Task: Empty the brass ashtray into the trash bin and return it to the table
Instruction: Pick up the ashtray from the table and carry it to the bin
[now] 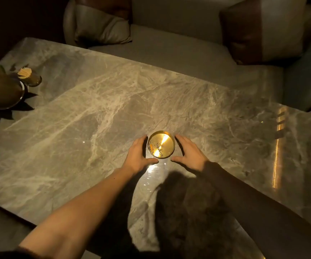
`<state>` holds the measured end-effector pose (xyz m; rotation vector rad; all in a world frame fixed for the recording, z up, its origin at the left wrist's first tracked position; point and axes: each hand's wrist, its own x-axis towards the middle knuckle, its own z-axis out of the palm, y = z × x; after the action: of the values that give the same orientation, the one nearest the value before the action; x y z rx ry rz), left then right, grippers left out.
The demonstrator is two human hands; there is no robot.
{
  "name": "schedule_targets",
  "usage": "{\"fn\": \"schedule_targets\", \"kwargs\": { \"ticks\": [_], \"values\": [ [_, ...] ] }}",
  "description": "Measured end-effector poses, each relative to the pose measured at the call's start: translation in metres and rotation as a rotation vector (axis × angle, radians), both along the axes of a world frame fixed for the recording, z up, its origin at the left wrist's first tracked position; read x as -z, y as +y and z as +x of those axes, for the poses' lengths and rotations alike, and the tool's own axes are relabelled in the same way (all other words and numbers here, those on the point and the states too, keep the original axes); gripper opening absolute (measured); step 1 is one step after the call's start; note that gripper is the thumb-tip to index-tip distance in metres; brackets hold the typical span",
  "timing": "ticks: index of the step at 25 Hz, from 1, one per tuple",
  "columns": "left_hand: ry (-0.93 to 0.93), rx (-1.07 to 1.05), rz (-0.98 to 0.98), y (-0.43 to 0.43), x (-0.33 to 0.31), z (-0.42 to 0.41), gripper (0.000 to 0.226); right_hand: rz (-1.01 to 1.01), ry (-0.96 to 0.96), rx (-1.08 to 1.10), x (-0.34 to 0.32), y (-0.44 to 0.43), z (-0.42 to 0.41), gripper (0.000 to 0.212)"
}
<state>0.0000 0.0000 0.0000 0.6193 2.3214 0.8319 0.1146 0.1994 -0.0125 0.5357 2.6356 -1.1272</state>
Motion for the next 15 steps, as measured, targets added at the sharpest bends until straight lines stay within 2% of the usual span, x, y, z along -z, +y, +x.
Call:
{"fn": "schedule_targets", "kwargs": {
  "ticks": [5, 8, 15],
  "values": [
    [0.033, 0.022, 0.011, 0.011, 0.002, -0.004, 0.099, -0.077, 0.116, -0.005, 0.002, -0.004, -0.01, 0.083],
    [0.032, 0.017, 0.026, 0.011, 0.002, -0.004, 0.092, -0.074, 0.106, -0.008, 0.0, -0.003, -0.012, 0.085],
    [0.043, 0.015, 0.127, 0.012, -0.015, -0.003, 0.093, -0.106, 0.133, 0.072, -0.017, -0.004, -0.004, 0.086]
  ]
}}
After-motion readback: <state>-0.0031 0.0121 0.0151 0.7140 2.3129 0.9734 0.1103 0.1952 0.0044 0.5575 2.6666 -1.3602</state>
